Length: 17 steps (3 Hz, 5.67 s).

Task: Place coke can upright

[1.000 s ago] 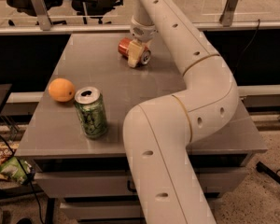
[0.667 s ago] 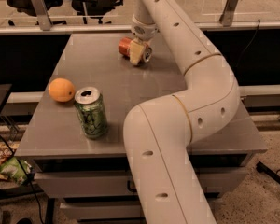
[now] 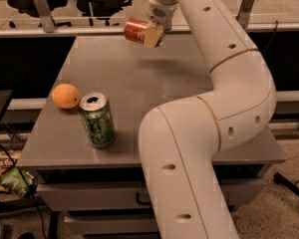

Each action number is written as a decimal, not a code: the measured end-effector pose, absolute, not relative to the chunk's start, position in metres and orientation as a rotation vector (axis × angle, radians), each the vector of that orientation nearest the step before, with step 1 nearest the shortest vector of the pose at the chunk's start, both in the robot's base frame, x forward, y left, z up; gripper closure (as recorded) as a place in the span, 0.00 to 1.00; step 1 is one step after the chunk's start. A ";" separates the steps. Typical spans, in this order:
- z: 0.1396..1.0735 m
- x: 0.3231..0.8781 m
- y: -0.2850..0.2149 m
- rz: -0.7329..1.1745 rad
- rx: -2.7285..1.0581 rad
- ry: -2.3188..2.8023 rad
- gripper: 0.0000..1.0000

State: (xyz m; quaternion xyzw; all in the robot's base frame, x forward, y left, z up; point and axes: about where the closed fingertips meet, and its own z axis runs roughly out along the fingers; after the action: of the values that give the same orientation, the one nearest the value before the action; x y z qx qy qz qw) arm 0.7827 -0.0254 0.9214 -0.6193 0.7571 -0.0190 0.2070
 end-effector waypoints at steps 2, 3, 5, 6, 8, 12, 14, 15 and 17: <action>0.993 0.782 -0.014 -0.384 -2.080 1.658 1.00; 1.011 0.800 -0.011 -0.616 -2.209 1.480 1.00; 1.087 0.830 -0.011 -1.053 -2.131 1.238 1.00; 1.148 0.807 -0.026 -1.162 -1.951 1.139 1.00; 1.188 0.782 -0.026 -1.227 -1.847 1.055 1.00; 1.180 0.790 -0.044 -1.438 -1.962 0.860 1.00; 1.118 0.773 -0.066 -1.525 -2.251 0.499 1.00; 1.080 0.761 -0.063 -1.528 -2.330 0.284 1.00; 1.013 0.761 -0.055 -1.648 -2.368 -0.134 1.00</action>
Offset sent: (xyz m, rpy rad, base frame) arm -0.0849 0.0131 0.0518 -0.3819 -0.3313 0.5680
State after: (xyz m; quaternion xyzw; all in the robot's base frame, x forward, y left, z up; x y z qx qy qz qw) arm 0.7608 -0.0547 1.0127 -0.8133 -0.0459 -0.5661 0.1263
